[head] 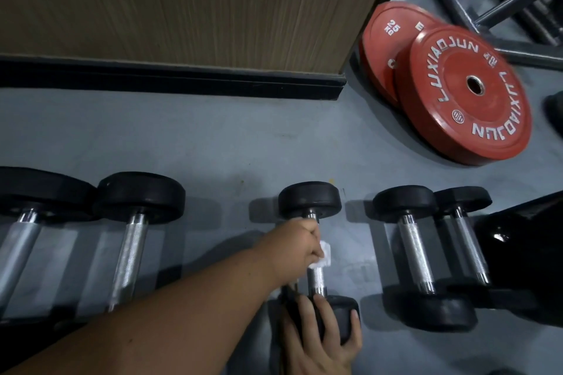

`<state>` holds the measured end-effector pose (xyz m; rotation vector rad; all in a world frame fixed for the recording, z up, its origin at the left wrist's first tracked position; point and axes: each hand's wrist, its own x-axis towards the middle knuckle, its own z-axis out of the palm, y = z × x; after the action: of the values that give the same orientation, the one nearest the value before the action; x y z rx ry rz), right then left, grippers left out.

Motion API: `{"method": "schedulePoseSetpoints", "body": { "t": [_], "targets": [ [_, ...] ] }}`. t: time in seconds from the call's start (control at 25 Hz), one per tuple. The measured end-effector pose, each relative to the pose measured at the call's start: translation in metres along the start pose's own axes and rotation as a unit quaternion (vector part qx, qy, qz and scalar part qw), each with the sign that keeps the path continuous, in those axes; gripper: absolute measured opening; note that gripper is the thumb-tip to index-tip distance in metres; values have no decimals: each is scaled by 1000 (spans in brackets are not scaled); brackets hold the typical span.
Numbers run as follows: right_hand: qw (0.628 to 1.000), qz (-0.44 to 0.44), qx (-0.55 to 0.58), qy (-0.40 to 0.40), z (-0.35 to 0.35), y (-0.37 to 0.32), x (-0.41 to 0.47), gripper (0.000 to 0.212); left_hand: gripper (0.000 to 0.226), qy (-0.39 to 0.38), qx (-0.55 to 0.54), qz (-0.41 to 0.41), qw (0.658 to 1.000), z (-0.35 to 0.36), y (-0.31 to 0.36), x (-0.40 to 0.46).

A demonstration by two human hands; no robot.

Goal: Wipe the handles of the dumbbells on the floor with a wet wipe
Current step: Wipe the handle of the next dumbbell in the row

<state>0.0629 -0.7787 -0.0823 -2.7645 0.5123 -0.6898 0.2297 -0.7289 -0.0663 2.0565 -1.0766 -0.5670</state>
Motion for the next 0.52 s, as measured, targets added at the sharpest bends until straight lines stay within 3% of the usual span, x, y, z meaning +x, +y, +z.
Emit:
{"method": "schedulePoseSetpoints", "body": {
  "t": [0.04, 0.08, 0.16, 0.24, 0.44, 0.52],
  "targets": [
    [994, -19, 29, -103, 2, 1, -4, 21, 15, 12, -12, -18, 1000, -3, 0, 3],
    [988, -39, 28, -146, 4, 0, -3, 19, 14, 26, -29, -33, 999, -5, 1, 5],
    [991, -72, -54, -103, 7, 10, -6, 16, 12, 49, -33, -43, 997, -6, 0, 4],
    [985, -99, -82, -115, 6, 7, -9, 17, 12, 50, -22, -22, 998, 2, -1, -6],
    [977, -145, -153, -15, 12, 8, -26, 39, 13, -17, 4, 39, 999, 11, -2, -25],
    [974, -164, -153, -39, 4, 7, -25, 42, 12, -38, 6, 38, 999, 5, -2, -17]
  ]
}}
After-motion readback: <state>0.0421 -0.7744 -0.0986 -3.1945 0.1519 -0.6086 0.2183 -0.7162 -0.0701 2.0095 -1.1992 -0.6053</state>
